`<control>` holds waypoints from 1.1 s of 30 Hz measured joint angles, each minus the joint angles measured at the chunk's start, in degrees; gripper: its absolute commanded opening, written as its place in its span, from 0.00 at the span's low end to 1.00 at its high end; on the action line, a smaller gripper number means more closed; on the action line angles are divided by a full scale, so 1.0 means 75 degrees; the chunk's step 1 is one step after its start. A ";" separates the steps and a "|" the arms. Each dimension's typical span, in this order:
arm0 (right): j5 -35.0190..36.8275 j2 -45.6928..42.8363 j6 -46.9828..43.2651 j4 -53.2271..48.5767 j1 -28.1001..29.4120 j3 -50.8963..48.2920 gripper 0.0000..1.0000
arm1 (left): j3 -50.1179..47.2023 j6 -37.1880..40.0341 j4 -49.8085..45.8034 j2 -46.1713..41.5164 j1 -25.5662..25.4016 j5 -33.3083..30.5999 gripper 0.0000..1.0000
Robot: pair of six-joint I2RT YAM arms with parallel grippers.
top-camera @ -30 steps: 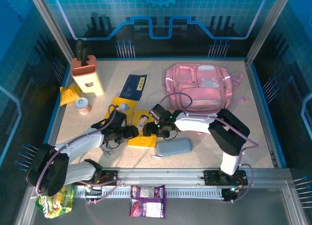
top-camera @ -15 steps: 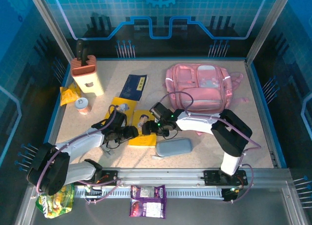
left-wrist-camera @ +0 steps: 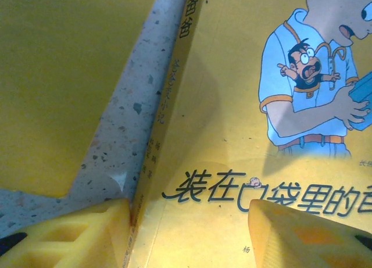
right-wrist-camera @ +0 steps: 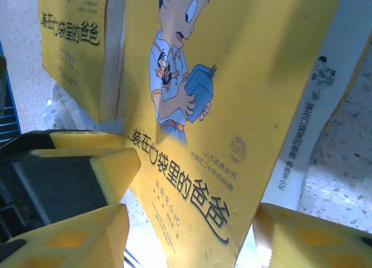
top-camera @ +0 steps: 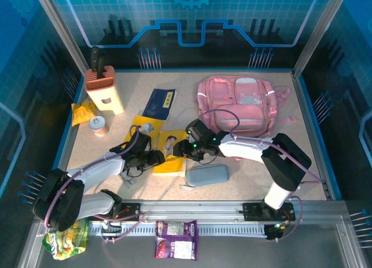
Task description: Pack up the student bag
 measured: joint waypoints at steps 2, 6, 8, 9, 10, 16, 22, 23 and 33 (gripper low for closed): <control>-0.0006 0.0000 0.0099 0.0070 0.0000 -0.0009 0.50 | 0.0000 0.0000 0.0000 0.0000 0.0000 -0.0003 0.56; -0.0020 0.0000 0.0219 0.0146 0.0000 -0.0041 0.41 | 0.0000 -0.0003 -0.0003 0.0009 0.0000 -0.0023 0.56; -0.0023 0.0000 0.0245 0.0178 0.0000 -0.0041 0.36 | 0.0000 0.0000 -0.0003 0.0017 0.0000 -0.0023 0.55; -0.0023 0.0000 0.0274 0.0189 0.0000 -0.0044 0.34 | 0.0000 -0.0003 -0.0003 0.0017 0.0000 -0.0023 0.55; -0.0023 0.0000 0.0277 0.0201 0.0000 -0.0044 0.32 | 0.0000 -0.0003 -0.0003 0.0017 0.0000 -0.0023 0.55; -0.0026 0.0000 0.0303 0.0259 0.0000 -0.0064 0.22 | 0.0000 0.0000 -0.0006 0.0017 0.0000 -0.0026 0.56; -0.0023 -0.0003 0.0321 0.0230 0.0000 -0.0064 0.19 | 0.0000 0.0009 -0.0009 0.0017 0.0000 -0.0026 0.56; -0.0020 -0.0003 0.0321 0.0216 0.0000 -0.0064 0.18 | 0.0000 0.0012 -0.0009 0.0017 0.0000 -0.0026 0.56; 0.0032 -0.0248 0.0259 0.0026 -0.0009 -0.0064 0.13 | 0.0003 0.0044 -0.0044 0.0017 0.0000 -0.0026 0.61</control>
